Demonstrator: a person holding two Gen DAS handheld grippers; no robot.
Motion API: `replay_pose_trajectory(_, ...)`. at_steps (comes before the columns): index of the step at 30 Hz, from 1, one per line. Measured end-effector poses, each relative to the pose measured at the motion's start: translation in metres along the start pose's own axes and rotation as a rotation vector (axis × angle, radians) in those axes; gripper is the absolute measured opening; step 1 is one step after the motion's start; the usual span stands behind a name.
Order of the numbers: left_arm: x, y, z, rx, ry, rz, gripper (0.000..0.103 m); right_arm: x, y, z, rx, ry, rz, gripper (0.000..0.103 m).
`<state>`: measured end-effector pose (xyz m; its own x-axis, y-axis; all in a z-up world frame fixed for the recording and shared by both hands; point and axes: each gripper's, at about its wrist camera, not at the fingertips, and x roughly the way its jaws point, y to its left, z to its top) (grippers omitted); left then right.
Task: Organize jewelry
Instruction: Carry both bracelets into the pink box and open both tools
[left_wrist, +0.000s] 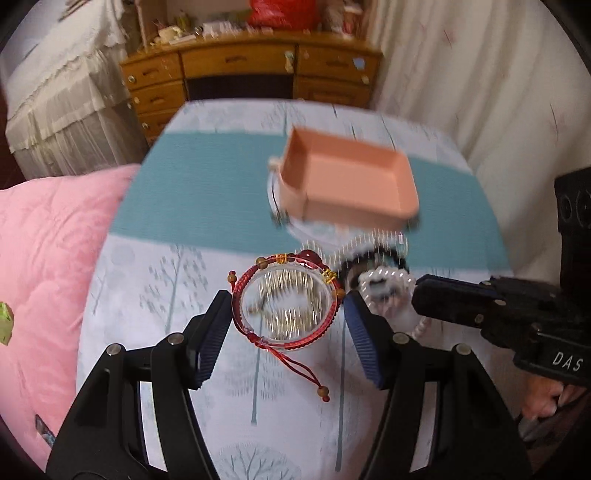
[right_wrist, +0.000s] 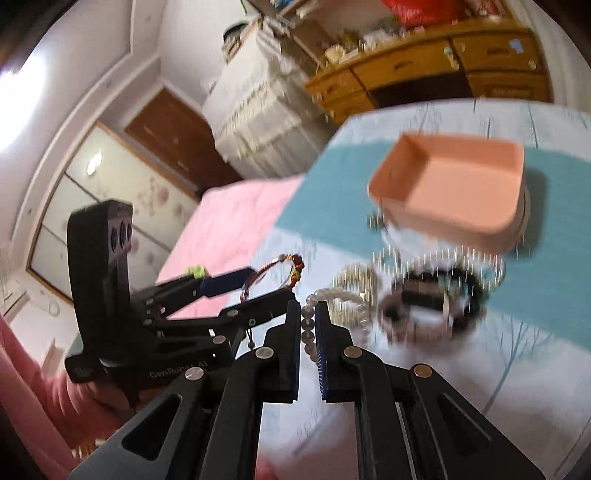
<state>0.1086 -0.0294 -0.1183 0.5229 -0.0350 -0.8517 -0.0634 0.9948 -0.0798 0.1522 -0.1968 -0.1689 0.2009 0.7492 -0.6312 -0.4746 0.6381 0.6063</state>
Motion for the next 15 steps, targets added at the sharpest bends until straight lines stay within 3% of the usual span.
replay_pose_trajectory(5, 0.003, 0.005, 0.037, -0.039, -0.099, 0.012, 0.06, -0.009, 0.001, 0.037, 0.011, -0.119, -0.028, 0.007)
replay_pose_trajectory(10, 0.018, 0.003, 0.074, -0.066, -0.186, -0.028, 0.06, -0.022, -0.005, 0.072, 0.034, -0.194, -0.099, 0.007)
replay_pose_trajectory(15, 0.042, -0.012, 0.105, -0.051, -0.215, -0.075, 0.06, -0.027, -0.023, 0.101, 0.055, -0.234, -0.187, 0.007)
